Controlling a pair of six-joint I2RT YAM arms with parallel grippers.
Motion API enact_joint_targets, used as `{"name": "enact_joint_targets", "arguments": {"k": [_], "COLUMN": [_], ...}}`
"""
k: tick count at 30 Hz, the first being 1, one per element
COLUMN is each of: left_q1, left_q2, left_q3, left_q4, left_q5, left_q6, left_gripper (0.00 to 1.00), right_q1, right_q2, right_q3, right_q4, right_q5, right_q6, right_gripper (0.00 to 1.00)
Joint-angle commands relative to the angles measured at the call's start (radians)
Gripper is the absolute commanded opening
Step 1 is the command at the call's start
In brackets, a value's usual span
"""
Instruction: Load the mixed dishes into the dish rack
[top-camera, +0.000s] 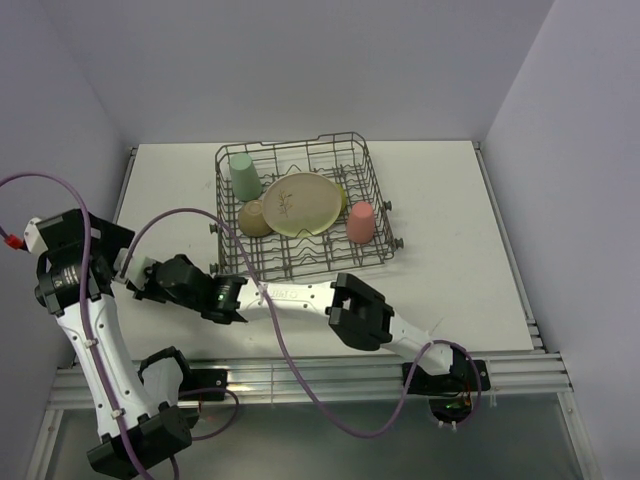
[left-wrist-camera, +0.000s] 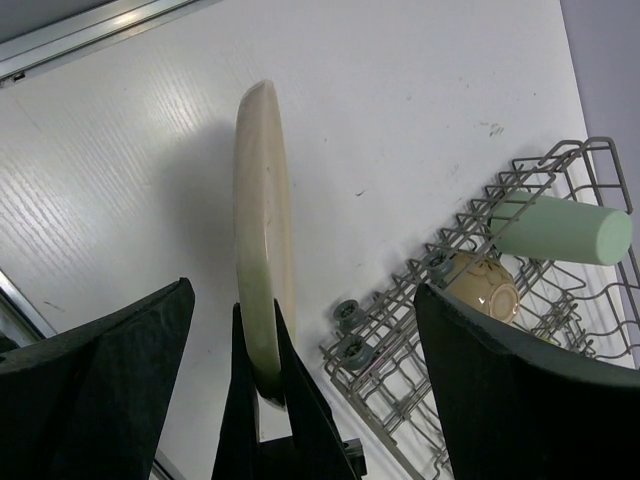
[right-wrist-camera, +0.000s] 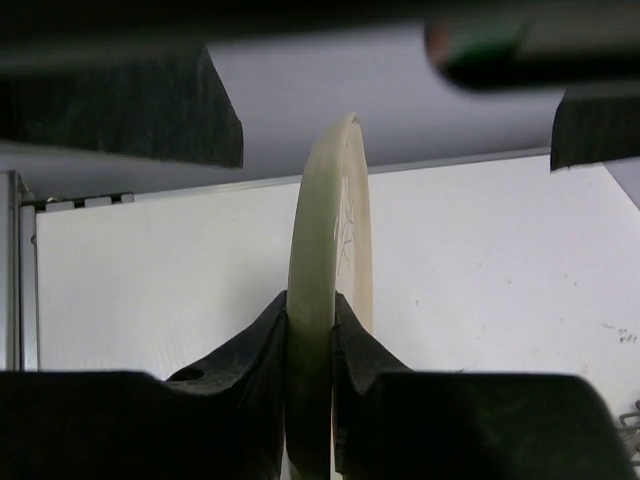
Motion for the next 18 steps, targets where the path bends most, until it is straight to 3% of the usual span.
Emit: {"name": "enact_joint_targets", "arguments": {"k": [1,11,18], "left_q1": [-0.001,-0.002,-0.002], "left_q2": [-0.024,0.036,0.09], "left_q3": [0.093,0.063,0.221], "left_q4": [0.03,0.083,0.044], "left_q5": [0.066,0.076,0.001], "left_q6": [0.019,-0.008,-0.01], "left_gripper": [0.99,0.99,0.99], "right_q1": [-0.048,-0.019,-0.021], "right_q2": [-0.034,-0.109,-0.164], "right_q3": [-0.064,-0.218,-0.276], "right_q4": [-0.052,0.026,0.046], "right_q5": [0.064,0.064,0.037], "right_q6": [0.049,-0.023,0.058], "right_gripper": [0.0,0.0,0.0]}}
